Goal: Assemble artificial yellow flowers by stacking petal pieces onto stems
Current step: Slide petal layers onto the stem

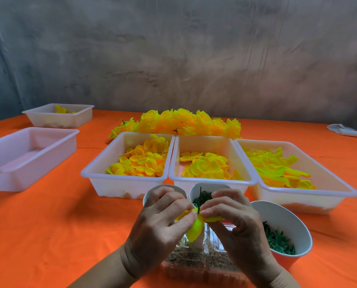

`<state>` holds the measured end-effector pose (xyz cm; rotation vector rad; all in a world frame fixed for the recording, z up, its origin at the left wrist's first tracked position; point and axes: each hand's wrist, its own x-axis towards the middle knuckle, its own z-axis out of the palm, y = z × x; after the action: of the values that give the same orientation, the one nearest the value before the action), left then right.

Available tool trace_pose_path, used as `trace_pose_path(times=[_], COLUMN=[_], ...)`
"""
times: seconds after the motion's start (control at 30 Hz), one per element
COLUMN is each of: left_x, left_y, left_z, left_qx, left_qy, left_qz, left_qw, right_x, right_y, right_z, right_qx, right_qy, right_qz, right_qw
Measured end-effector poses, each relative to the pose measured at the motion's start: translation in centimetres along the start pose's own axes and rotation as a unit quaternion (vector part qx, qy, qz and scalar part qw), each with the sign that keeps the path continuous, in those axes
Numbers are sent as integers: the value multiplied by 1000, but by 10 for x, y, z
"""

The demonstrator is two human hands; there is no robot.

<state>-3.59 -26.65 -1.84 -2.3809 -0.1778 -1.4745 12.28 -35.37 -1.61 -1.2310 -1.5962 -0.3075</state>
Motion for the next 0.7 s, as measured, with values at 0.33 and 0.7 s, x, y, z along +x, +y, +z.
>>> trace_pose_path(times=[0.33, 0.7], left_x=[-2, -4], left_y=[2, 3], left_z=[-1, -12], left_qx=[-23, -191], left_qy=[-23, -71], left_qz=[-20, -144], left_qw=[999, 968], right_x=[-3, -7], right_y=[4, 1], right_z=[-2, -5], right_qx=[14, 65], right_qy=[-24, -20], right_qz=[12, 79], right_qw=[1000, 995])
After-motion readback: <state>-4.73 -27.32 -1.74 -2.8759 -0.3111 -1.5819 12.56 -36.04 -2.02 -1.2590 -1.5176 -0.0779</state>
